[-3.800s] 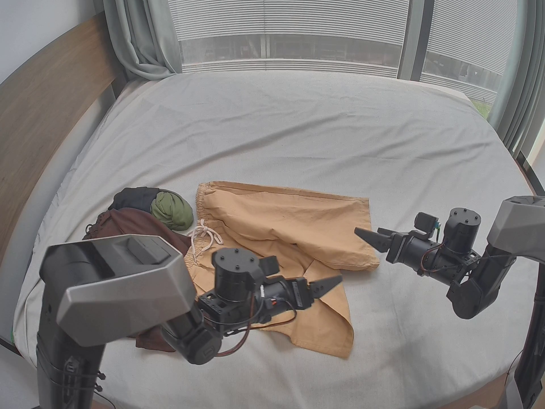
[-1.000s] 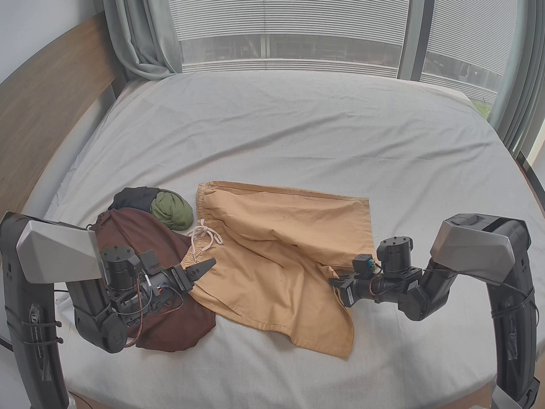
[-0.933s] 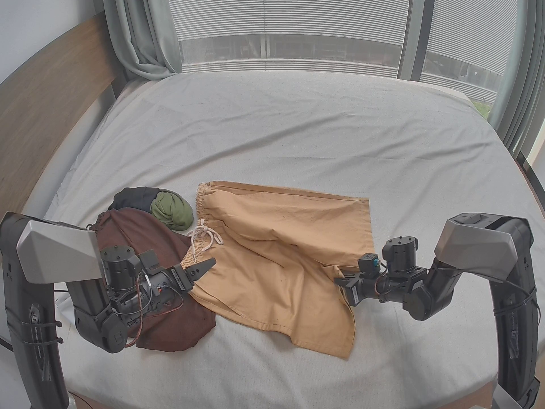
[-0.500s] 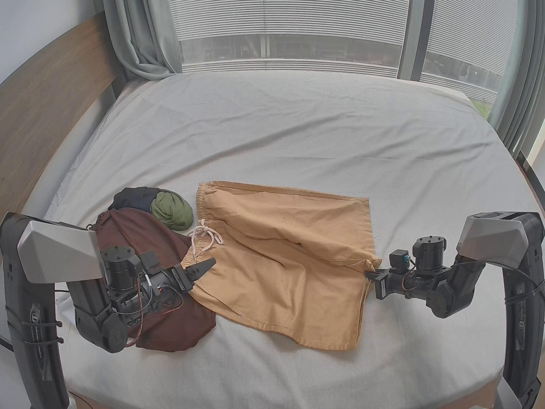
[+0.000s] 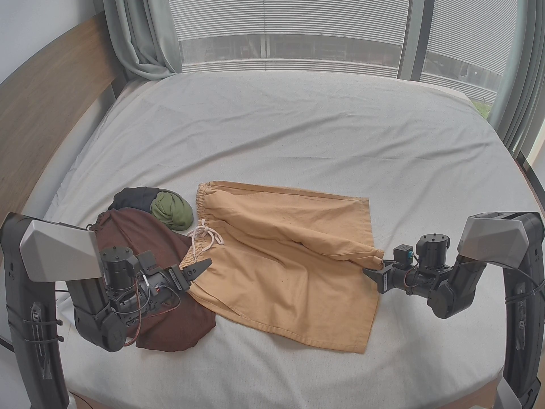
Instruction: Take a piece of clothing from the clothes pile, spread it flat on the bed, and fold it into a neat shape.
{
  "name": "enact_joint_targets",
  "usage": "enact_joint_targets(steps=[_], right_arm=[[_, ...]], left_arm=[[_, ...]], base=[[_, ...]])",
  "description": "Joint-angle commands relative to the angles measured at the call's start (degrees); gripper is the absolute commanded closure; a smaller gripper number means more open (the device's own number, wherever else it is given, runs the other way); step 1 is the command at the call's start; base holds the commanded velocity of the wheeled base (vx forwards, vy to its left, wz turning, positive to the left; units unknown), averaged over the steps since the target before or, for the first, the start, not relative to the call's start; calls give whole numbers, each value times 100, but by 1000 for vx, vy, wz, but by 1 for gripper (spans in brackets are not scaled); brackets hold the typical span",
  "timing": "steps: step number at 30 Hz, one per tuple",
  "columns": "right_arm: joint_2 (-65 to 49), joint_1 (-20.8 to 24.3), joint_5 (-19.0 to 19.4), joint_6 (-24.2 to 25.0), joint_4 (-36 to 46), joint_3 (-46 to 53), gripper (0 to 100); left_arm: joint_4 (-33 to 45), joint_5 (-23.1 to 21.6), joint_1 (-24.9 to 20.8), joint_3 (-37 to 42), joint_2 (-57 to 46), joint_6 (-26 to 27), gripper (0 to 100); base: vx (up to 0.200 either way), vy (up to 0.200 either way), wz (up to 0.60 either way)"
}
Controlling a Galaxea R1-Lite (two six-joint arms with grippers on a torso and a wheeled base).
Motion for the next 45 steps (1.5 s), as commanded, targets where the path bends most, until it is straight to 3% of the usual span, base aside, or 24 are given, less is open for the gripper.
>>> enact_joint_targets(steps=[1,9,20,25,45], right_arm=[[-217,-13,-76,58,-134,60,0],[-1193,40,-49,542,-204,570,0],[-1571,875,38,1719,-1144,1124,0],[-1430,839,100,1763,-1558,1238,0],[-1360,839,100,1772,-1575,1159,0]], left_arm=[[-1,-7,175,-7,35,0,0],[8,-16,342,-86,88,0,0],[43,-34,404,-157,211,-35,0],[34,-25,413,-192,457,-35,0],[193,37,615,-306,739,0,0]], base=[[0,0,0],[0,0,0],[0,0,0],[0,0,0],[0,0,0]])
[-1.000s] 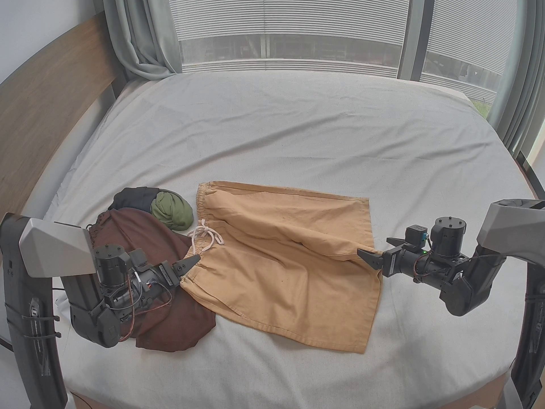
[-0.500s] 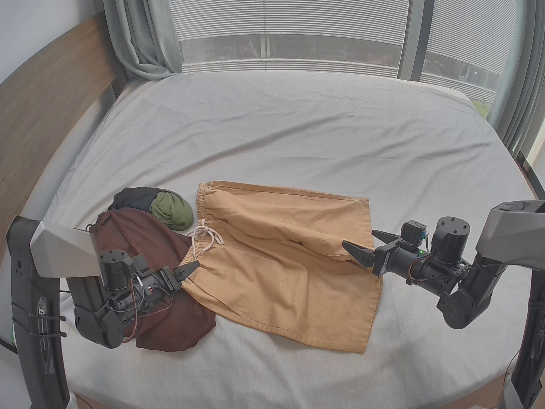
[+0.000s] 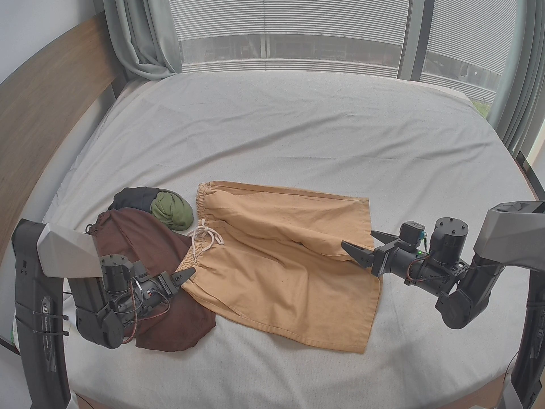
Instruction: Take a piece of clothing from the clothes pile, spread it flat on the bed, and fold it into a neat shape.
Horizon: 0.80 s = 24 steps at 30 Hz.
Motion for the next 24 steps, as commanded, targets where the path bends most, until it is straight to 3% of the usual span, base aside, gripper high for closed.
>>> enact_joint_targets(steps=[1,20,21,24], right_arm=[[32,7,4,0,-6,-2,0],[32,7,4,0,-6,-10,0],[32,7,4,0,-6,-10,0],[32,7,4,0,-6,7,0]], left_arm=[[-10,-4,24,8,25,0,0],[-89,137,-107,-378,359,0,0],[-89,137,-107,-378,368,0,100],[-89,137,-107,-414,386,0,100]], base=[[0,0,0],[0,0,0],[0,0,0],[0,0,0]])
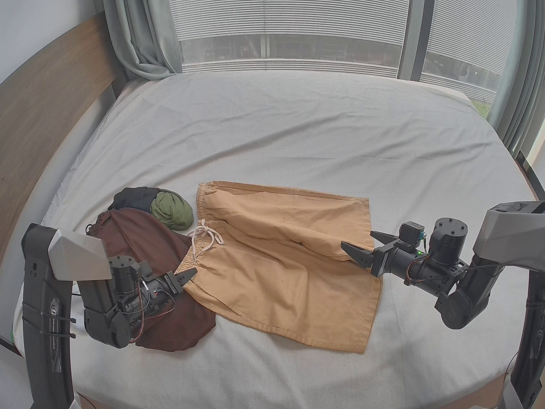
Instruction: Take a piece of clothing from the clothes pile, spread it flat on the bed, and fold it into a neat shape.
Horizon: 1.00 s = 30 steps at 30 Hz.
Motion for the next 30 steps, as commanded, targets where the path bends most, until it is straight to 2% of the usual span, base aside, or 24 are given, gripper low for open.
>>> enact_joint_targets(steps=[1,9,14,18,24,30], right_arm=[[10,3,-3,0,-10,16,0],[-16,-14,6,0,-10,323,0],[-34,12,15,79,-19,1220,0],[283,47,15,334,-300,2020,0],[705,91,50,650,-309,2090,0],[1065,126,261,931,-309,2099,0]], left_arm=[[-4,-3,-2,-31,49,-3,100],[-13,-3,6,4,49,-11,100],[-92,-3,6,39,41,-11,100],[-100,-3,6,31,32,-3,100],[-100,-12,-20,57,41,6,100],[-100,-12,-20,57,41,6,100]], base=[[0,0,0],[0,0,0],[0,0,0],[0,0,0],[0,0,0],[0,0,0]])
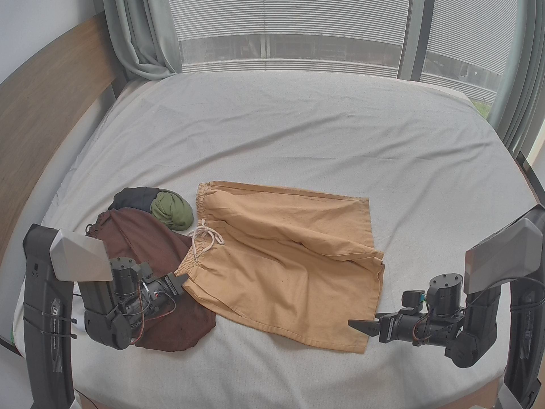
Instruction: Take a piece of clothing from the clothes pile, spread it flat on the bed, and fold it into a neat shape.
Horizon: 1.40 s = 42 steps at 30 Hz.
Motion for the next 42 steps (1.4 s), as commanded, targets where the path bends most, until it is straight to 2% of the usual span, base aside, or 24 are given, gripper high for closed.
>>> enact_joint_targets(steps=[1,18,25,34,35,42], right_arm=[[442,14,45,42,3,26,0],[873,40,36,201,3,44,0],[943,330,28,640,3,-26,0],[952,392,1,702,-6,-123,0],[952,392,1,702,-6,-123,100],[961,366,-87,702,3,-150,100]], left_arm=[[1,-3,-5,6,-13,-1,100],[1,-3,3,6,-5,-1,100],[1,-3,3,-3,-5,-1,100],[1,-3,3,6,-5,-1,100],[1,-3,3,6,-5,-1,100],[1,-3,12,6,-5,-1,100]], base=[[0,0,0],[0,0,0],[0,0,0],[0,0,0],[0,0,0],[0,0,0]])
